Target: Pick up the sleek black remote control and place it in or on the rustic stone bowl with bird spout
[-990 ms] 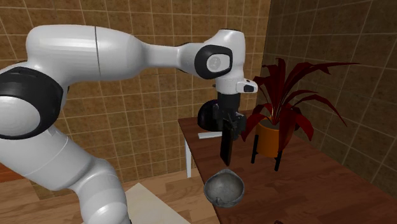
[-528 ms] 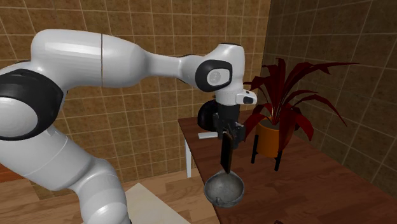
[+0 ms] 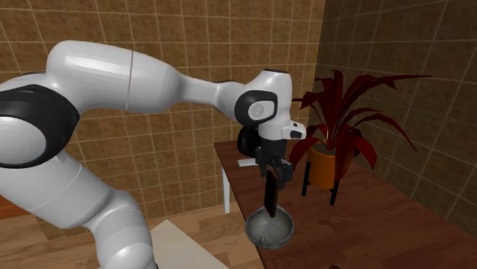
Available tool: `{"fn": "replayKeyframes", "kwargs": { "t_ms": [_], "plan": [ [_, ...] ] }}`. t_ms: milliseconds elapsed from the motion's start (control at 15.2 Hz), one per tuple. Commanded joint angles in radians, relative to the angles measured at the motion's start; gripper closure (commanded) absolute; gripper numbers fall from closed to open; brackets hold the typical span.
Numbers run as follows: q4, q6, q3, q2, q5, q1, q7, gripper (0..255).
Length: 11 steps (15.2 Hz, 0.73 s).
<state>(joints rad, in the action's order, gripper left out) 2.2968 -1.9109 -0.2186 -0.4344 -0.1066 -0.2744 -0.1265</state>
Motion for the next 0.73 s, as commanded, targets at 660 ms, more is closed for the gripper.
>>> {"fn": "replayKeyframes", "kwargs": {
  "t_ms": [660],
  "plan": [
    [0.083,-0.101,-0.01,0.017,-0.004,-0.003,-0.001,255]
  ]
}}
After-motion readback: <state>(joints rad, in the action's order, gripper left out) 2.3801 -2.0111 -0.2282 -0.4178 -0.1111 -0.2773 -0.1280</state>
